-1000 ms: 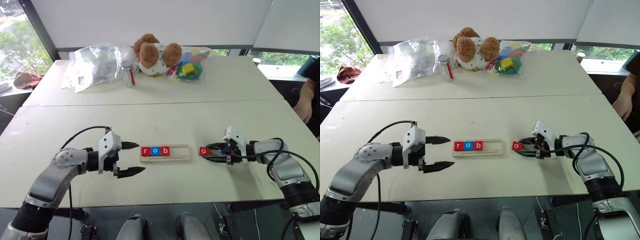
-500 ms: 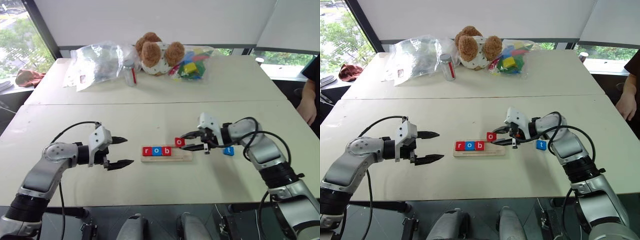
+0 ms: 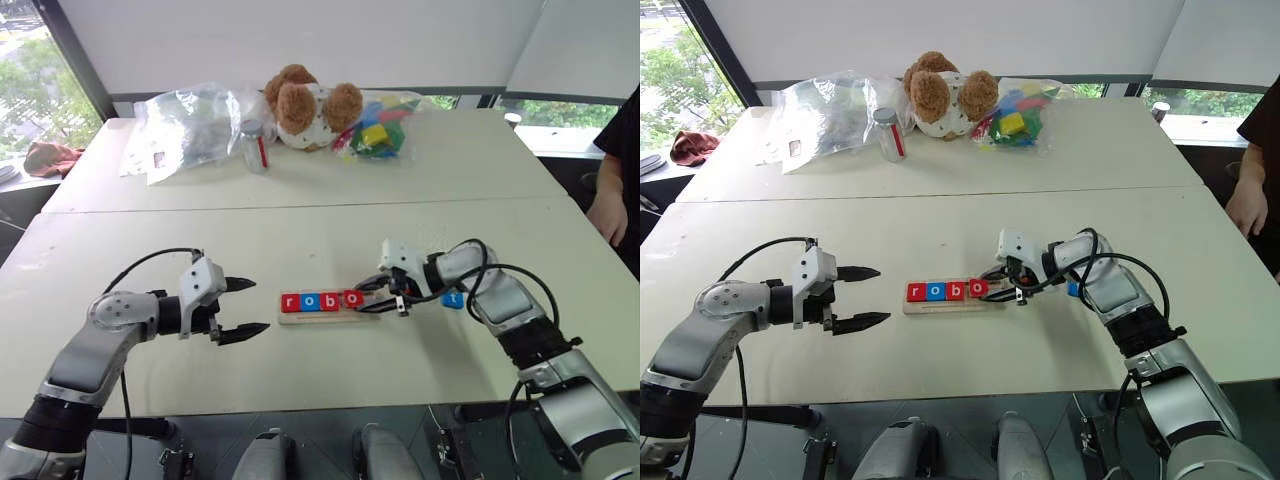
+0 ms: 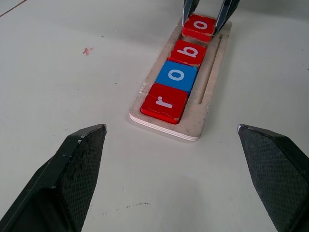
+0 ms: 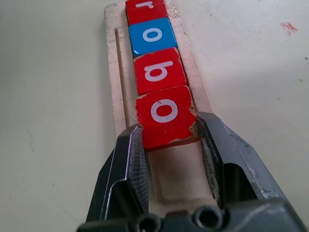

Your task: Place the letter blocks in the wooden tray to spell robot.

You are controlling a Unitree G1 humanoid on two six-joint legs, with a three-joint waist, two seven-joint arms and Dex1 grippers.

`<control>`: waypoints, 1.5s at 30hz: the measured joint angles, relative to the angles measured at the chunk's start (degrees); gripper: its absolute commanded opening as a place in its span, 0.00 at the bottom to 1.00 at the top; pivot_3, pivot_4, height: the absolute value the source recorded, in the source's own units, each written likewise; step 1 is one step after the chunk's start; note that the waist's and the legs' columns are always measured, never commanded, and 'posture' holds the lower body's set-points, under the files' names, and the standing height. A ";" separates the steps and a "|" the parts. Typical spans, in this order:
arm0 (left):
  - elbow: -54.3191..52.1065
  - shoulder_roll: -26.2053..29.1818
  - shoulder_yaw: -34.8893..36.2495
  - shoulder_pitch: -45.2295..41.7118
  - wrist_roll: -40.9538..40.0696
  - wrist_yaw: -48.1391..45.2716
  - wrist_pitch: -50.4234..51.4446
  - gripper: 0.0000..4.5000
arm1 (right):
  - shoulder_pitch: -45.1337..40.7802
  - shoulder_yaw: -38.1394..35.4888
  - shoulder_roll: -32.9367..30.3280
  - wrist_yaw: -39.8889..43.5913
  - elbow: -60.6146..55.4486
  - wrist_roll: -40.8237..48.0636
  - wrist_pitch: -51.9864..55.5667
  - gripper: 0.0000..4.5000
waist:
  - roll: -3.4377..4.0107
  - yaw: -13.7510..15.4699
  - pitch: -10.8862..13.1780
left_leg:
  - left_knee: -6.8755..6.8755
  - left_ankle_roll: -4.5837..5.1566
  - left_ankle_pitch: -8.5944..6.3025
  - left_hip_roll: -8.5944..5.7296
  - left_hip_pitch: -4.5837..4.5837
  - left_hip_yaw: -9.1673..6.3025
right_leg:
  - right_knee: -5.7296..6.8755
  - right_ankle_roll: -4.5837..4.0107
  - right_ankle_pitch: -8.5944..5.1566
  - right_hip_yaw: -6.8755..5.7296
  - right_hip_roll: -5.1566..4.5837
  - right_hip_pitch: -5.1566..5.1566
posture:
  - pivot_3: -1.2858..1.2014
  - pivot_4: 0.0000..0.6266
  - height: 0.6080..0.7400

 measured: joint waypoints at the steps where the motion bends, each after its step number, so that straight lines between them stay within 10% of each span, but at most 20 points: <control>1: 0.00 -0.04 0.00 0.00 0.00 0.12 0.00 1.00 | 0.00 0.00 0.02 0.00 0.20 -0.08 -0.12 0.25 | 0.00 0.05 0.00 | 0.00 0.00 0.00 0.00 0.00 0.00 | 0.00 0.00 0.00 0.00 0.00 0.01 | 0.52 0.24 1.00; 17: 0.04 -1.43 -0.05 -0.05 0.34 1.16 -0.17 1.00 | -0.91 0.09 3.11 -0.60 2.03 -2.20 -0.94 0.25 | 0.00 -0.06 0.00 | 0.00 -0.03 0.01 0.00 0.01 0.00 | 0.02 0.00 0.00 -0.01 0.01 0.00 | 0.52 0.24 1.00; 24: 0.31 -1.75 -0.07 -0.11 0.61 1.24 -0.43 1.00 | -0.91 0.06 3.27 -0.68 1.85 -2.12 -0.48 0.98 | 0.00 -0.02 0.00 | 0.00 -0.04 0.02 0.00 0.01 0.00 | 0.03 0.00 0.00 -0.01 0.01 0.00 | 0.52 0.24 1.00; 45: 3.61 -3.58 -0.46 -2.36 2.31 1.45 -2.54 1.00 | -1.09 -0.67 2.90 -6.21 1.99 -3.92 -2.89 0.98 | 0.00 -0.01 0.00 | 0.01 -0.05 0.03 -0.01 0.01 0.02 | 0.05 0.00 0.00 -0.01 0.03 -0.01 | 0.52 0.24 1.00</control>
